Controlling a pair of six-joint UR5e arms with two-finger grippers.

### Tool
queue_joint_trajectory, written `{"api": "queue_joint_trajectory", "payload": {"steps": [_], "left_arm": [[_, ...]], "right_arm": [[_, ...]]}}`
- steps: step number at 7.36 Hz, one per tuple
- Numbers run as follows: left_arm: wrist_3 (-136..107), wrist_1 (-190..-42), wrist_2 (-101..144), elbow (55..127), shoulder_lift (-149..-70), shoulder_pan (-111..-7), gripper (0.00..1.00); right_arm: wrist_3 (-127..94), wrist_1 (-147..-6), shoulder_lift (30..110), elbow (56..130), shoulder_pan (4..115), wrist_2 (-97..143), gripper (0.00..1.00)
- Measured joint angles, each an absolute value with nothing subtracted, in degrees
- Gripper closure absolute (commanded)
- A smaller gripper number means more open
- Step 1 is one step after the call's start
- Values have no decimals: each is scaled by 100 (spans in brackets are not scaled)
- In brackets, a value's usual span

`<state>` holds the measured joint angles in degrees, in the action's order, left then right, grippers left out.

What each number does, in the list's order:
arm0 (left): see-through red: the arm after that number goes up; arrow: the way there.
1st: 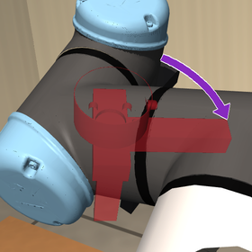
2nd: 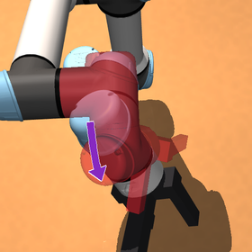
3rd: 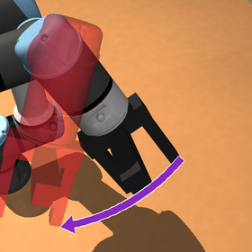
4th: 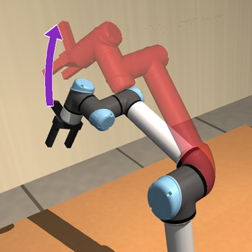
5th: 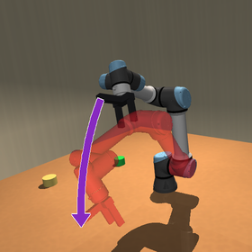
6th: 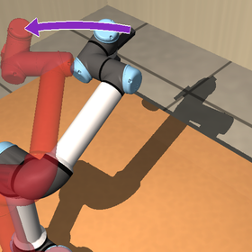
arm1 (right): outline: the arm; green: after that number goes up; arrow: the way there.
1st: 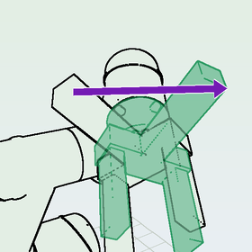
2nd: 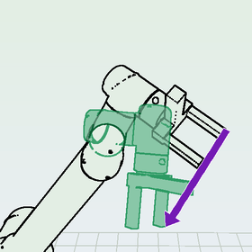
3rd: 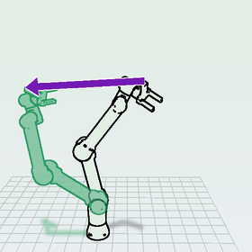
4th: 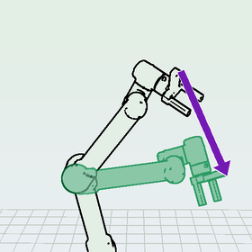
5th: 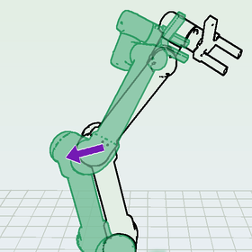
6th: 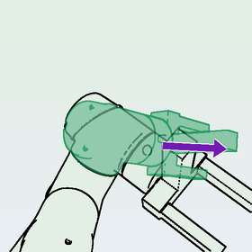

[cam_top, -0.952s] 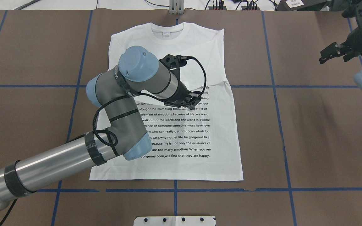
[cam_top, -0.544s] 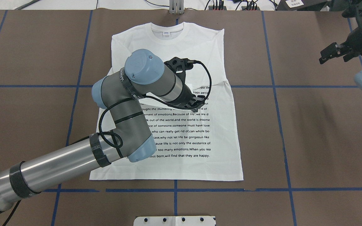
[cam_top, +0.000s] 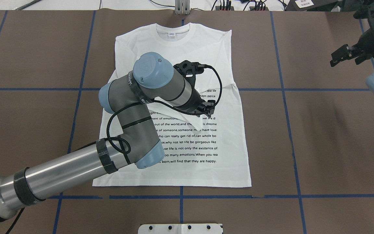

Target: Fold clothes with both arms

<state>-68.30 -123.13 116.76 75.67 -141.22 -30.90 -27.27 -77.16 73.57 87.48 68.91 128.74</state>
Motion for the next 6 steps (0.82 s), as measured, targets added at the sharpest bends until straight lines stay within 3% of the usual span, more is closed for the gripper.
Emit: {"api": "queue_joint_trajectory", "payload": {"steps": [3,6], "left_arm": [[-6638,-12248,11672,7605,-14000,-3140,0],[-5676,-12198,11716,7760,-13387,-3706,0]], "right_arm": [[-3348,-7702,7101,8765,6626,12837,0],[-4105,-7699,6649,8796,6127,12605,0]]}}
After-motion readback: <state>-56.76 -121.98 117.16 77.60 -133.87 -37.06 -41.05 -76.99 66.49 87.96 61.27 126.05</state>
